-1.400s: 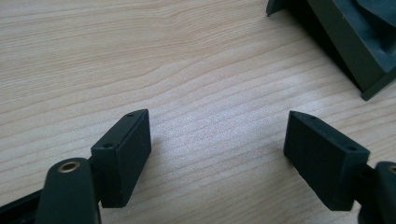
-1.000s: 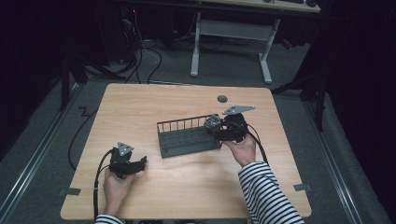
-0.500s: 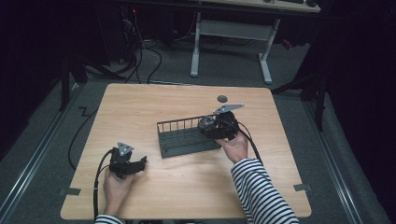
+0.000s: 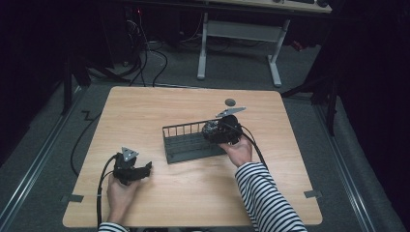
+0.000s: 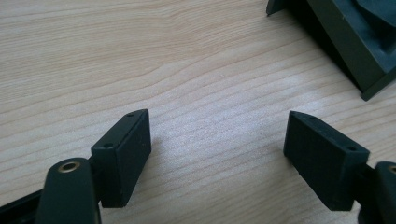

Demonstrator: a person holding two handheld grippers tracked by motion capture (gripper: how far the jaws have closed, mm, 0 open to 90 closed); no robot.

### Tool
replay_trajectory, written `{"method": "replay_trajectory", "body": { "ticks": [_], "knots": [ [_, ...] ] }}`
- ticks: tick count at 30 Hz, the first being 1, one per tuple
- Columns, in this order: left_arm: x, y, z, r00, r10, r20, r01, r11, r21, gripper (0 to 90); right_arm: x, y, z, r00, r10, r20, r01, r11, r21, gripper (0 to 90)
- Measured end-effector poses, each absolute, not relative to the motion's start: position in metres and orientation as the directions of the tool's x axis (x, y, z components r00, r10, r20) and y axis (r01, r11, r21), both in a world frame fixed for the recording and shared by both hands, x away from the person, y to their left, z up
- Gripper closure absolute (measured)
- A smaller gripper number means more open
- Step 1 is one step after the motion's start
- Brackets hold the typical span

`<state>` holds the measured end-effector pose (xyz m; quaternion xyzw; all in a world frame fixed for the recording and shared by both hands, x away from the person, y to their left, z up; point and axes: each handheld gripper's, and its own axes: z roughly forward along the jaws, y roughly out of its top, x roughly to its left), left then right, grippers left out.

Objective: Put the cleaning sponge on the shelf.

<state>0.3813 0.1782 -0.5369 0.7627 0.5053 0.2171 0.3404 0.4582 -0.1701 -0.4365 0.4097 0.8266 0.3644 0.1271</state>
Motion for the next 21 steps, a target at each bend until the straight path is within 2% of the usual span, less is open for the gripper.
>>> {"method": "replay_trajectory", "body": {
  "ticks": [21],
  "knots": [
    [0.3813,0.1782,-0.5369,0.395,0.919,-0.013,0.623,-0.258,0.739,23.6,0.4684,-0.1614,-0.4461,-0.616,0.785,0.07,0.606,0.415,0.679,35.2]
  ]
}}
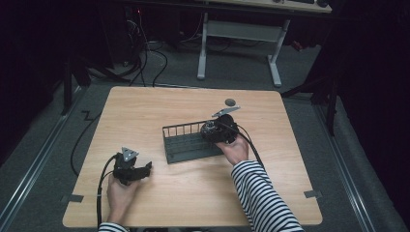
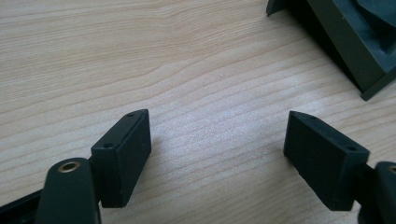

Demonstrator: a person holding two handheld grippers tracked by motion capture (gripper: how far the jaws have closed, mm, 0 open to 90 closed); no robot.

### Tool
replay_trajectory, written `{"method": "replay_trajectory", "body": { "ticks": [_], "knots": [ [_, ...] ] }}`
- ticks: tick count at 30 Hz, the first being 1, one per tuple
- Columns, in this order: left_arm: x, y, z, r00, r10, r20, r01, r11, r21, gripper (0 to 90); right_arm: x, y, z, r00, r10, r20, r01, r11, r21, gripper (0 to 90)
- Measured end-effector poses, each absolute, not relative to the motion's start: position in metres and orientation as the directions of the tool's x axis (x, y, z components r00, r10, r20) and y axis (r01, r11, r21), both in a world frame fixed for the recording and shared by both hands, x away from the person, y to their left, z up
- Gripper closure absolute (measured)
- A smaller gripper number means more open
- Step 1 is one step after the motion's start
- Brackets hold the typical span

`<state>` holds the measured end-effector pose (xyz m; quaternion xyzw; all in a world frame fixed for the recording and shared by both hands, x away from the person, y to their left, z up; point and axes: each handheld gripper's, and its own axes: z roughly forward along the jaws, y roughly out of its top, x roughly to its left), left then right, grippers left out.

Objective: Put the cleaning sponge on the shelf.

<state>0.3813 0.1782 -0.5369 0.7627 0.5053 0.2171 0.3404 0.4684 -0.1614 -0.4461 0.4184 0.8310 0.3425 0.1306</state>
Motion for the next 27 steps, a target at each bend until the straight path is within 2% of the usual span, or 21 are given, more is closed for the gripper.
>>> {"method": "replay_trajectory", "body": {
  "ticks": [13,27],
  "knots": [
    [0.381,0.178,-0.537,0.395,0.919,-0.013,0.623,-0.258,0.739,23.6,0.464,-0.165,-0.444,-0.623,0.779,0.069,0.587,0.408,0.699,31.3],
    [0.381,0.178,-0.537,0.395,0.919,-0.012,0.623,-0.258,0.739,23.6,0.446,-0.19,-0.418,-0.614,0.786,0.074,0.547,0.356,0.758,35.2]
  ]
}}
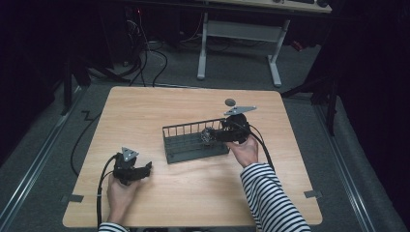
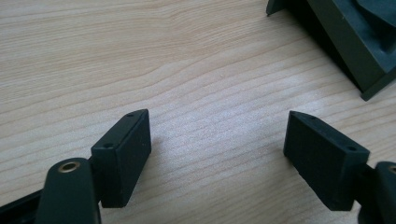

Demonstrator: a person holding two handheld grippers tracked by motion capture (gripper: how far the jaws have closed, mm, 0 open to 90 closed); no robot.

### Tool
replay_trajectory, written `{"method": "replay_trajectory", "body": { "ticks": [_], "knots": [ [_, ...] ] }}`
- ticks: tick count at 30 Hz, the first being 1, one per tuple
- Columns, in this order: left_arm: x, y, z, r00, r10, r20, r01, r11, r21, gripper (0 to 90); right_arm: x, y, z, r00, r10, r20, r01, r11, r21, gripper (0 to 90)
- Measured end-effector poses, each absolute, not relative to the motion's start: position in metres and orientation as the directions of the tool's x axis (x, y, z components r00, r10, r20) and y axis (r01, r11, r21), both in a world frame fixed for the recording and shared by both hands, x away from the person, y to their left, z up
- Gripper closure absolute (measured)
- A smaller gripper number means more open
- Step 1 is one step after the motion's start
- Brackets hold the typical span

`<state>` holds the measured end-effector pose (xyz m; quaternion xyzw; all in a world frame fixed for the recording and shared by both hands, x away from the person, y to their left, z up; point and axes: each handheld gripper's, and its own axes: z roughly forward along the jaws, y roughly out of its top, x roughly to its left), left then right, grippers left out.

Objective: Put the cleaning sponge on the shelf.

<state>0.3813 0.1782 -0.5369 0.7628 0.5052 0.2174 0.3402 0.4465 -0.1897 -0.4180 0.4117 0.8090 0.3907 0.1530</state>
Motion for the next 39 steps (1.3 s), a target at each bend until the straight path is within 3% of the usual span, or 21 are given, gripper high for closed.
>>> {"method": "replay_trajectory", "body": {
  "ticks": [18,39],
  "knots": [
    [0.381,0.178,-0.537,0.395,0.919,-0.012,0.623,-0.258,0.739,23.6,0.414,-0.246,-0.412,-0.562,0.82,0.11,0.537,0.26,0.802,38.4],
    [0.381,0.178,-0.537,0.395,0.919,-0.012,0.623,-0.258,0.739,23.7,0.373,-0.308,-0.441,-0.458,0.873,0.169,0.564,0.138,0.814,39.5]
  ]
}}
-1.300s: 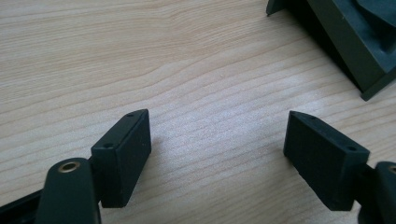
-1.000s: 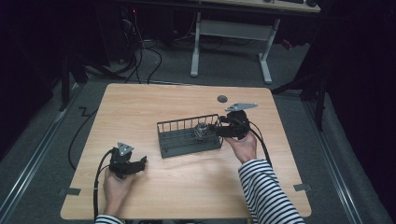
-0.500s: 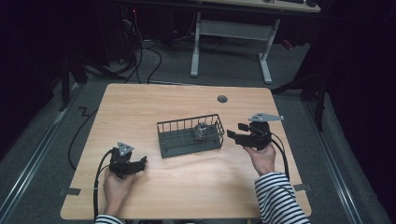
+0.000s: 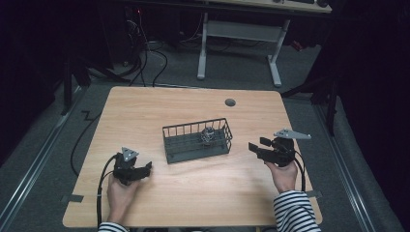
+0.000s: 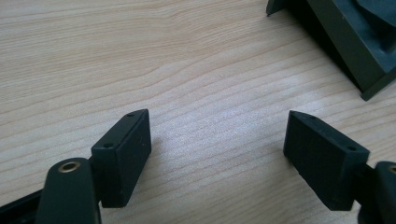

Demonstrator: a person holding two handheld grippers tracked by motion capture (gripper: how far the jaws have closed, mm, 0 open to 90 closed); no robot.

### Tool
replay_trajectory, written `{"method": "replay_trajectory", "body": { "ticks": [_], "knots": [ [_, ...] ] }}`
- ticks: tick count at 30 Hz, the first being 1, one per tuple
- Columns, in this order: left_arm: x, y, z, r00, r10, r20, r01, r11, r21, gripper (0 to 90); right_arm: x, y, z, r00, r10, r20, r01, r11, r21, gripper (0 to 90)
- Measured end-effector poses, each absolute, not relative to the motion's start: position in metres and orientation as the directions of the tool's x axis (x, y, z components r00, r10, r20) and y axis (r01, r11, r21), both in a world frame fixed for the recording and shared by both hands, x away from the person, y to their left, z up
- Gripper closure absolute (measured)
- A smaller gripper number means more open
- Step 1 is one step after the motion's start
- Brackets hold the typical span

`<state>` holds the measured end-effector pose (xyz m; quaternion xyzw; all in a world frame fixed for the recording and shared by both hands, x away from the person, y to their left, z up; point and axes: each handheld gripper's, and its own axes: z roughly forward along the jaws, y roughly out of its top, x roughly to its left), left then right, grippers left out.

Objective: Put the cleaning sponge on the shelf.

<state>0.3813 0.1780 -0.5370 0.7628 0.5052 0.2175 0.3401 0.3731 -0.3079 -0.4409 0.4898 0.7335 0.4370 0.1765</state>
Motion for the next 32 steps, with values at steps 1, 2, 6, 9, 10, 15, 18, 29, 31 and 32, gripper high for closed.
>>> {"method": "replay_trajectory", "body": {
  "ticks": [1,2,6,9,10,15,18,29,31,32],
  "knots": [
    [0.381,0.178,-0.537,0.395,0.919,-0.012,0.623,-0.258,0.739,23.7,0.37,-0.312,-0.446,-0.443,0.881,0.167,0.572,0.134,0.809,39.6],
    [0.381,0.178,-0.537,0.395,0.919,-0.012,0.623,-0.258,0.739,23.7,0.37,-0.312,-0.446,-0.443,0.881,0.167,0.572,0.134,0.809,39.6],
    [0.381,0.178,-0.537,0.395,0.919,-0.012,0.623,-0.259,0.738,23.7,0.363,-0.322,-0.461,-0.413,0.89,0.193,0.595,0.104,0.797,39.6],
    [0.381,0.178,-0.537,0.395,0.919,-0.012,0.623,-0.258,0.739,23.7,0.36,-0.328,-0.472,-0.389,0.899,0.202,0.61,0.087,0.788,39.6],
    [0.381,0.178,-0.537,0.395,0.919,-0.012,0.623,-0.259,0.738,23.7,0.358,-0.33,-0.476,-0.381,0.901,0.206,0.616,0.081,0.784,39.6],
    [0.381,0.178,-0.537,0.395,0.919,-0.012,0.623,-0.259,0.738,23.7,0.353,-0.339,-0.509,-0.33,0.929,0.168,0.64,0.089,0.763,38.5],
    [0.381,0.178,-0.537,0.396,0.918,-0.011,0.622,-0.259,0.739,23.9,0.352,-0.34,-0.518,-0.313,0.938,0.151,0.648,0.095,0.756,37.6],
    [0.382,0.178,-0.537,0.395,0.919,-0.012,0.624,-0.258,0.737,23.3,0.352,-0.328,-0.531,-0.302,0.953,-0.019,0.651,0.221,0.727,35.3],
    [0.382,0.178,-0.537,0.395,0.919,-0.013,0.625,-0.258,0.736,22.8,0.352,-0.328,-0.531,-0.303,0.953,-0.016,0.651,0.219,0.727,35.2],
    [0.382,0.178,-0.537,0.395,0.919,-0.013,0.625,-0.259,0.736,22.8,0.352,-0.328,-0.531,-0.303,0.953,-0.018,0.651,0.22,0.727,35.1]
  ]
}}
